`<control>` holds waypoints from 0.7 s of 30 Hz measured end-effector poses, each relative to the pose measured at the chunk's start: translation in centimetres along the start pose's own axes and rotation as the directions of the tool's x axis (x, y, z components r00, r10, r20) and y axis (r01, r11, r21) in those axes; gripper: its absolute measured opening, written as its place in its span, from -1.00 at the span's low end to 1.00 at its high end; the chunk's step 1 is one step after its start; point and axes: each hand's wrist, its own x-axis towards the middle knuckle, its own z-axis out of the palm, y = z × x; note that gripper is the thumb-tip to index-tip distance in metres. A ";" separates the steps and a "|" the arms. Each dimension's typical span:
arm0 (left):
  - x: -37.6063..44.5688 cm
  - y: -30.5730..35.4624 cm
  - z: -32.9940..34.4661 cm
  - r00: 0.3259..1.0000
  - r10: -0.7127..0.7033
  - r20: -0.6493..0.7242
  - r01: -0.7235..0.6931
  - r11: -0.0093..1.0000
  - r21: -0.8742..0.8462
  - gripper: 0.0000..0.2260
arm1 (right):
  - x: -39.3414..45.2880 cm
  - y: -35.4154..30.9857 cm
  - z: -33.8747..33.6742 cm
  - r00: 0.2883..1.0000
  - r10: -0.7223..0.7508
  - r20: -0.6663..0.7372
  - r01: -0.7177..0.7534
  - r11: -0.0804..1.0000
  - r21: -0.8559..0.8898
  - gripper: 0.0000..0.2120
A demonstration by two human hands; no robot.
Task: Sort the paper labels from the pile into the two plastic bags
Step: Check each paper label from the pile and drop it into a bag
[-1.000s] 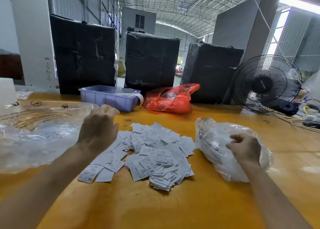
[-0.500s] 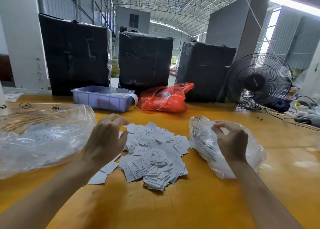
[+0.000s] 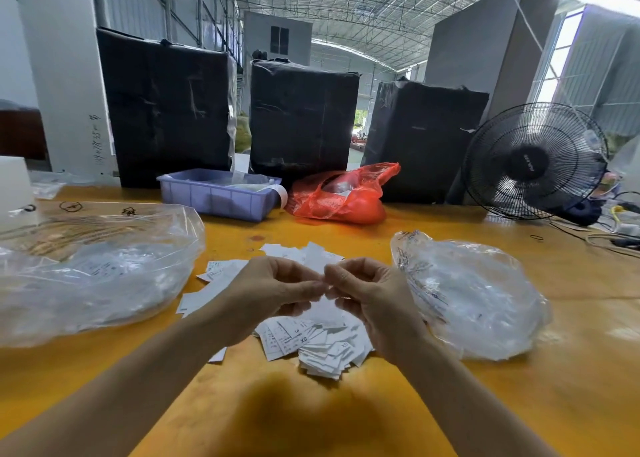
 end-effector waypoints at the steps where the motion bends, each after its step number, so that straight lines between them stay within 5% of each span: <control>1: 0.0 0.0 -0.1 1.000 -0.014 -0.020 0.014 1.000 0.006 -0.70 | 0.1 0.0 -0.1 1.000 0.012 0.002 -0.012 1.000 -0.006 -0.92; 6: 0.0 0.0 -0.3 0.997 -0.062 -0.047 0.063 0.998 0.010 -0.70 | 0.5 0.6 -0.4 0.999 0.031 0.013 -0.030 0.998 -0.059 -0.94; 10: 0.4 -0.3 -0.4 0.976 -0.037 -0.215 0.025 0.998 -0.059 -0.82 | 1.2 1.6 -1.0 0.993 -0.097 -0.067 0.081 0.975 -0.208 -0.85; 14: 0.8 -0.9 -1.6 0.946 -0.071 -0.316 0.034 0.992 -0.119 -0.90 | 2.2 3.6 -2.2 0.933 -0.360 -0.011 0.212 0.573 -0.791 -0.81; 21: 1.2 -1.4 -2.2 0.935 -0.111 -0.337 0.048 0.980 -0.191 -0.97 | 3.4 5.7 -1.3 0.989 -0.150 0.011 0.057 0.305 -0.951 -0.41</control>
